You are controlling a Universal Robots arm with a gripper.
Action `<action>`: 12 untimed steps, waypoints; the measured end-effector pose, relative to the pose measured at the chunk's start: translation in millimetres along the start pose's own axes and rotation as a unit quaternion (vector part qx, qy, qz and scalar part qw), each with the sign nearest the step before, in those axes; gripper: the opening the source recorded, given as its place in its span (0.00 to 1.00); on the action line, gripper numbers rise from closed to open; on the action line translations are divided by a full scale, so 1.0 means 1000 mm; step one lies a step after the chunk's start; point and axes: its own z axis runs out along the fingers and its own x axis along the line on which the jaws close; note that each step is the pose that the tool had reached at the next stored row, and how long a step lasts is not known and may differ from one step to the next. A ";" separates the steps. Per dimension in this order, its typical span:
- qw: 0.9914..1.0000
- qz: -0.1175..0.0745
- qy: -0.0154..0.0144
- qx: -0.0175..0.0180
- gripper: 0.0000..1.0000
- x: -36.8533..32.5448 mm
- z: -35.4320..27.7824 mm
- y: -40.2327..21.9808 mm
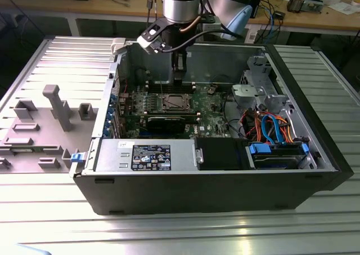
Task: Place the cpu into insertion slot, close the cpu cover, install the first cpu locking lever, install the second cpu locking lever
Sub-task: 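Install the first cpu locking lever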
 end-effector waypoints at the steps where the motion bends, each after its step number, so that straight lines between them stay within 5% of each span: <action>1: 1.000 -0.003 0.000 0.000 0.11 0.0001 -0.0001 0.0000; 7: 0.999 -0.049 0.001 -0.002 0.11 0.0002 -0.0001 0.0000; 12: 0.996 -0.087 0.002 -0.004 0.11 0.0002 -0.0001 0.0000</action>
